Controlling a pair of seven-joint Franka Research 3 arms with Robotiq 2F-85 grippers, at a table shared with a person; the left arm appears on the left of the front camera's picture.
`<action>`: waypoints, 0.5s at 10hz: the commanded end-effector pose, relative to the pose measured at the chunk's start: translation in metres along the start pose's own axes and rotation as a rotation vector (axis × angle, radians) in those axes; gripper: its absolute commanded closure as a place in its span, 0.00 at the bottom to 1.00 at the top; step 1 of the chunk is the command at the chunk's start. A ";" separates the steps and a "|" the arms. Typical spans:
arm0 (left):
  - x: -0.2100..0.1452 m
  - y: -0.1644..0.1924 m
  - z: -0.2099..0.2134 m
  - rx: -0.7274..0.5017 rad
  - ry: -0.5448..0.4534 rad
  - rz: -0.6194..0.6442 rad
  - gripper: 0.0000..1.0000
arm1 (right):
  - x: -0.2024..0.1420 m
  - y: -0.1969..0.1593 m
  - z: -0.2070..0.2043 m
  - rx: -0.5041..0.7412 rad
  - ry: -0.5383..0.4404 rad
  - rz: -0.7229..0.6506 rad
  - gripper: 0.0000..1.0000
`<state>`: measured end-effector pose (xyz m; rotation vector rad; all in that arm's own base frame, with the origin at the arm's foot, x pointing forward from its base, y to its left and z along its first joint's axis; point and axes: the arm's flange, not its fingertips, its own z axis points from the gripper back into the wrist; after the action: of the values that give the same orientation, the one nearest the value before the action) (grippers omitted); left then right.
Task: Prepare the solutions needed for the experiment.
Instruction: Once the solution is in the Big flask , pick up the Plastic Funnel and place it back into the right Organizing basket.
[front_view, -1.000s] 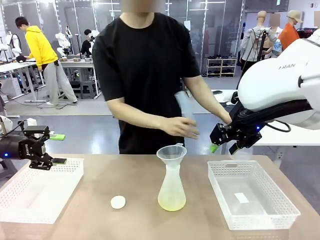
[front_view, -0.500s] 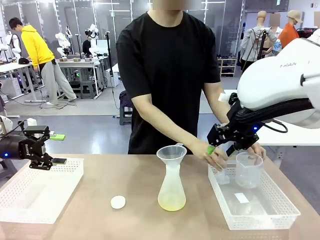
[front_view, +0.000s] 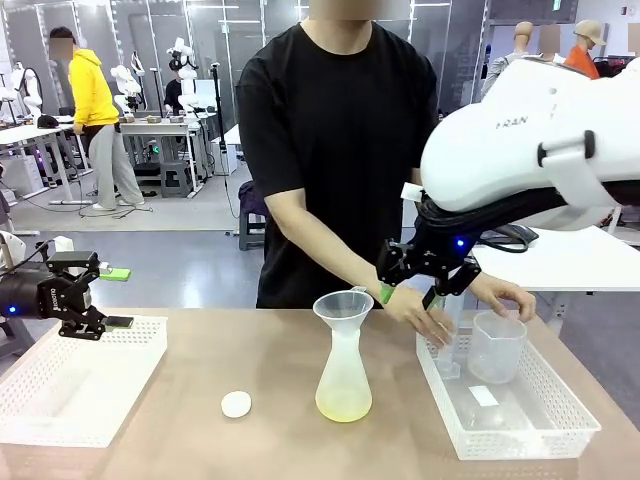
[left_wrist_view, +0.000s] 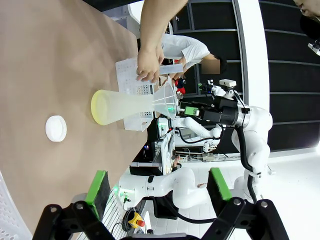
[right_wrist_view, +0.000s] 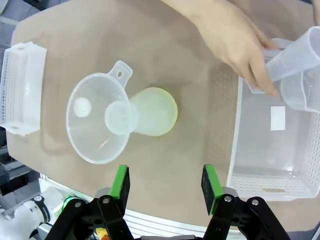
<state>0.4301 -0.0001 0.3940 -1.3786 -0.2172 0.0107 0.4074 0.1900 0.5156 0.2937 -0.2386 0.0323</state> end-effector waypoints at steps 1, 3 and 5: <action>0.002 -0.002 -0.001 -0.031 -0.012 -0.018 0.00 | 0.008 0.020 -0.009 -0.028 0.037 -0.051 0.27; 0.002 -0.002 -0.001 -0.031 -0.012 -0.018 0.00 | 0.011 0.031 -0.015 -0.027 0.044 -0.058 0.27; 0.002 -0.002 -0.001 -0.031 -0.012 -0.018 0.00 | 0.011 0.038 -0.022 -0.030 0.046 -0.042 0.27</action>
<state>0.4301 -0.0001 0.3940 -1.3785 -0.2172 0.0107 0.4171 0.2227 0.5059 0.2952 -0.1848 0.0147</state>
